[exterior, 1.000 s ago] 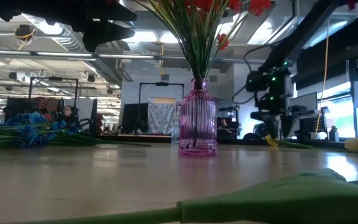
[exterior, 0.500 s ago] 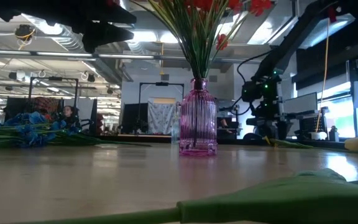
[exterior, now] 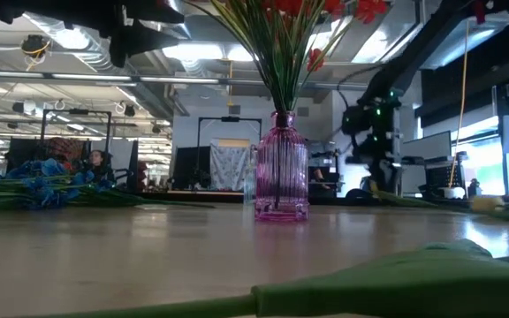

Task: Sort flowers into vase by color
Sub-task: Put the top yellow tulip into the transparent vase

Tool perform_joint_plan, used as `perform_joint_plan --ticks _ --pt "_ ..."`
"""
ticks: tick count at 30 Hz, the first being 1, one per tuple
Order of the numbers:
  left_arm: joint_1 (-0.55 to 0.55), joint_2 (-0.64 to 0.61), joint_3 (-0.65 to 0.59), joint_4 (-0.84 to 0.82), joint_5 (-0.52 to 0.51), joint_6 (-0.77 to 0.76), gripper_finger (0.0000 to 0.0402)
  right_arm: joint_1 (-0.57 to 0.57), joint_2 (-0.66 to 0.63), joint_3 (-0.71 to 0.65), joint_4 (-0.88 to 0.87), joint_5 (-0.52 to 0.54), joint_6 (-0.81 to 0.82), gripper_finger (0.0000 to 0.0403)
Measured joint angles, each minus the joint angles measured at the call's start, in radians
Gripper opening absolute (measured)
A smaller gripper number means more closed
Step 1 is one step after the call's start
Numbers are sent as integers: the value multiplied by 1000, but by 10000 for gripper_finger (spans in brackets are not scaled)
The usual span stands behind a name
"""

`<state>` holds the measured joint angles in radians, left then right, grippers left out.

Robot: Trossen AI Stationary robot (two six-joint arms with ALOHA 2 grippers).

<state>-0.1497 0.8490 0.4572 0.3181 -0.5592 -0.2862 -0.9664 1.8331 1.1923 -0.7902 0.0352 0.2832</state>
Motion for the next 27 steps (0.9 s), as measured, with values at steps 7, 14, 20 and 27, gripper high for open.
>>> perform_joint_plan --ticks 7,14,20,27 --pt "29 -14 0 -44 -1 -19 218 84 -155 0 117 -90 -4 8" --pt "37 -14 0 -46 -1 -20 218 232 -262 0 351 -150 -26 5" --pt "37 -14 0 -49 -1 -20 218 379 -272 0 724 -196 -28 7" --pt "37 -14 0 -60 -28 -19 218 459 -272 1 1036 -132 -79 5"
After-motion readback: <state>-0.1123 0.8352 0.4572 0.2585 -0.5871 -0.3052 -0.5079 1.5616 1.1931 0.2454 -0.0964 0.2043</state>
